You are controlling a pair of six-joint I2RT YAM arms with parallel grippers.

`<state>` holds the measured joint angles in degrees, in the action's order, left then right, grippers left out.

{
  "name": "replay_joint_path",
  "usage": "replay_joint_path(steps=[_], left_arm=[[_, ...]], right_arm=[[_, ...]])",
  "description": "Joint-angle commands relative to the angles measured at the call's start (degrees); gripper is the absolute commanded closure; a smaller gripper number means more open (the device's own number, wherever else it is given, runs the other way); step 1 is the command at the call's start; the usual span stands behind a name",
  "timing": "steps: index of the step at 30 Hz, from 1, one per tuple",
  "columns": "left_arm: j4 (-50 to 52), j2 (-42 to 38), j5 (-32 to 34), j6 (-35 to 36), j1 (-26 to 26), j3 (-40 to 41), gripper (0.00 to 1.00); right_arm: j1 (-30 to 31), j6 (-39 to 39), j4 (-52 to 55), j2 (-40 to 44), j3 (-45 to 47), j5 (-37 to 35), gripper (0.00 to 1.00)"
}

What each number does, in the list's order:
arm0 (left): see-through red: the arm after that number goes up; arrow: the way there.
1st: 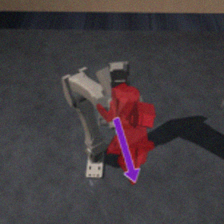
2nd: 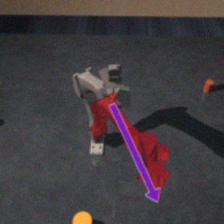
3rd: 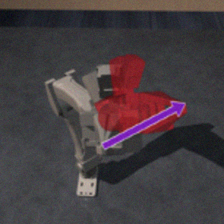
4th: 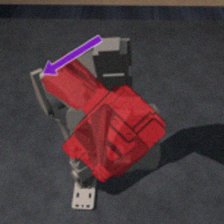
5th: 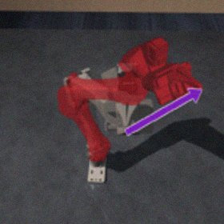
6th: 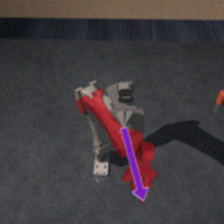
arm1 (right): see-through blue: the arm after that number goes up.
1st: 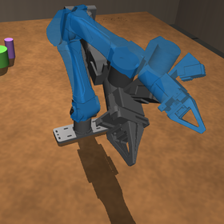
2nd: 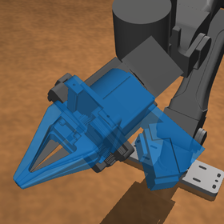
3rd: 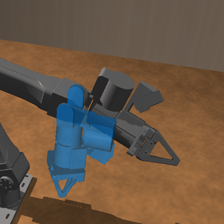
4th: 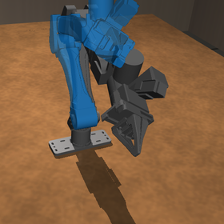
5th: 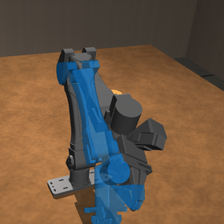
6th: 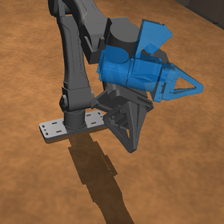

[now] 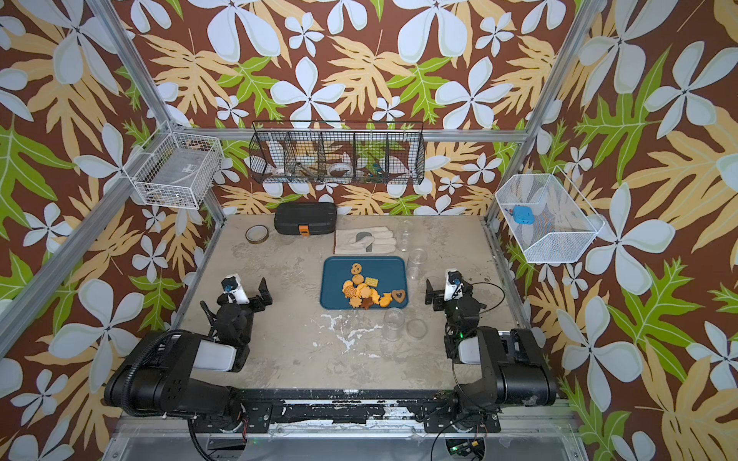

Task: Pour the cookies out of the jar
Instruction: Reset both arms

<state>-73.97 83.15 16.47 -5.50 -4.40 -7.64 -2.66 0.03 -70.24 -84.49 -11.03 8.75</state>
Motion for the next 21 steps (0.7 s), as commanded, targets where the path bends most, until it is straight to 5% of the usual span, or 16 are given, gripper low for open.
replay_joint_path(steps=[1,21], left_arm=[[-2.5,0.1,0.1,0.6,0.0,0.0,0.00],[-2.6,0.1,0.1,0.6,0.0,0.0,0.00]], right_arm=[[0.1,0.2,-0.4,0.0,-0.2,-0.3,0.00],[0.5,0.4,-0.1,0.0,-0.3,-1.0,0.00]])
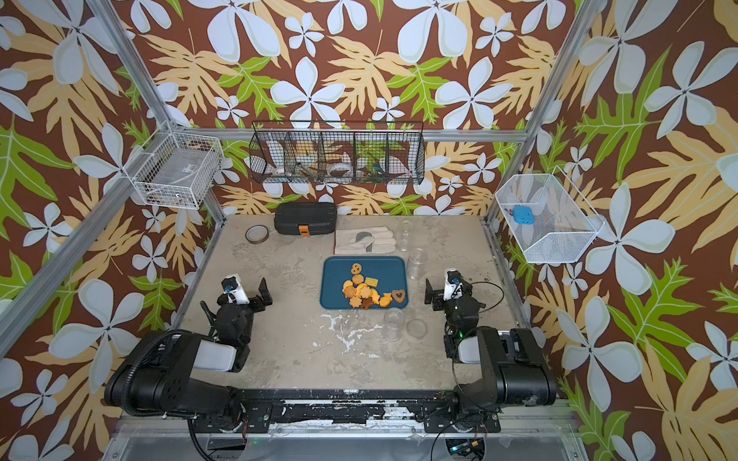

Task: Pour the cookies out of the jar
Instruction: Reset both arms

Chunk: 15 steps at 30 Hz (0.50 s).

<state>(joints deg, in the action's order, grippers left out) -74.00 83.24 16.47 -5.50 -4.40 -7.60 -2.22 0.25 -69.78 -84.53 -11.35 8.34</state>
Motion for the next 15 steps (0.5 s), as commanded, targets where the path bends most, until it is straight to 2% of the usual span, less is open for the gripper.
replay_joint_path(steps=[1,6,10,15], left_arm=[[-2.6,0.0,0.1,0.6,0.0,0.0,0.00],[-2.6,0.1,0.1,0.6,0.0,0.0,0.00],[-2.6,0.0,0.1,0.6,0.0,0.0,0.00],[-2.6,0.0,0.1,0.6,0.0,0.0,0.00]], right_arm=[[0.1,0.1,-0.5,0.1,0.0,-0.6,0.00],[0.1,0.4,-0.9,0.6,0.2,0.0,0.00],[0.1,1.4,9.9,6.3,-3.4,2.2,0.00],[0.1,0.5,5.6,3.2,-1.9,0.1,0.00]])
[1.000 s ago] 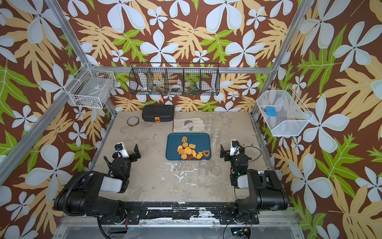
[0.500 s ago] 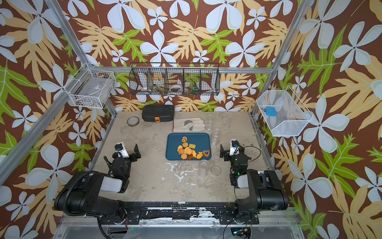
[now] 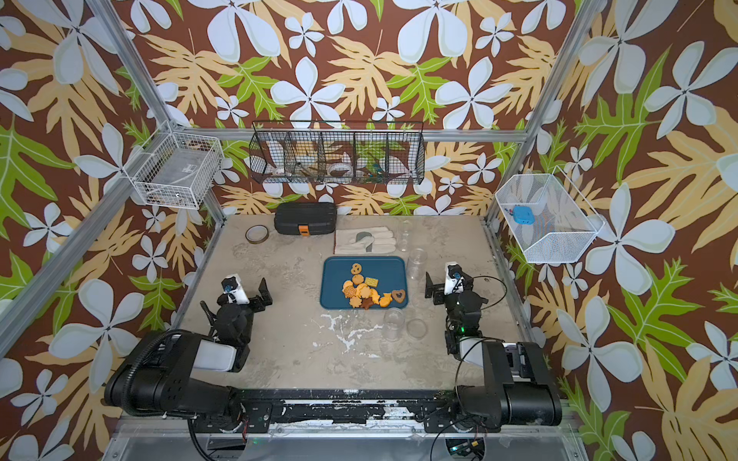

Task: Pour the cookies out of the jar
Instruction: Reset both arms

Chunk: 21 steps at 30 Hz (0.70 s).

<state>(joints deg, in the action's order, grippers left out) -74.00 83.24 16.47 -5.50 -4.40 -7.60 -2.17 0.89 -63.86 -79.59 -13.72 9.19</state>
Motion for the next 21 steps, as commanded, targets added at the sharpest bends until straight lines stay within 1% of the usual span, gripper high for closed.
replay_joint_path(steps=[1,6,21], left_arm=[[-2.6,0.0,0.1,0.6,0.0,-0.1,0.00],[-2.6,0.1,0.1,0.6,0.0,0.0,0.00],[-2.6,0.1,0.1,0.6,0.0,-0.1,0.00]], right_arm=[[0.1,-0.2,-2.1,-3.2,0.7,-1.0,0.00],[0.1,-1.1,-5.7,-4.7,2.0,-3.4,0.00],[0.3,-0.9,-5.2,-4.7,1.8,-3.7,0.00]])
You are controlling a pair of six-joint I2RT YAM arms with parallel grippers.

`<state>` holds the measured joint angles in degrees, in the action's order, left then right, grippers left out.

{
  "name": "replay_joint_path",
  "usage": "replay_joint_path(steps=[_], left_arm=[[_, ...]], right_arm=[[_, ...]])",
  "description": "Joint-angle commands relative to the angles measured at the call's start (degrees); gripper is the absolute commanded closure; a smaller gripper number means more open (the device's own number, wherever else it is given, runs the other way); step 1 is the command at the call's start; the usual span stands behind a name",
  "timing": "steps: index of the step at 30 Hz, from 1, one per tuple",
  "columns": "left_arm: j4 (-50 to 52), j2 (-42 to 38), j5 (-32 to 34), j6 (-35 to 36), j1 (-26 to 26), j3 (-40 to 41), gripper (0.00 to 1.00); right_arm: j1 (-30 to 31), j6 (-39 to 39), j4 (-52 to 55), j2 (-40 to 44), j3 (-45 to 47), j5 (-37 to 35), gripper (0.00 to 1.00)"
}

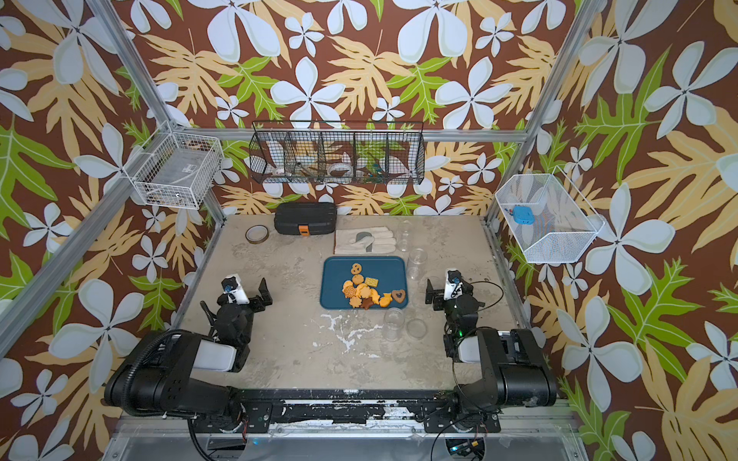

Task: Pour the cookies out of the jar
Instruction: Reset both arms

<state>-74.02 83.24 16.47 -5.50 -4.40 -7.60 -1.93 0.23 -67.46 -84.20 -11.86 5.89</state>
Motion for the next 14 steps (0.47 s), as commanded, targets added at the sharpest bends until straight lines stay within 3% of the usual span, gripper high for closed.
replay_joint_path(steps=[1,14], left_arm=[[-2.6,0.1,0.1,0.6,0.0,0.0,0.00],[-2.1,0.0,0.1,0.8,0.0,-0.2,0.00]], right_arm=[[0.0,-0.3,-1.6,-0.1,-0.1,-0.4,0.00],[0.0,-0.2,-1.5,-0.1,-0.2,-0.5,0.00]])
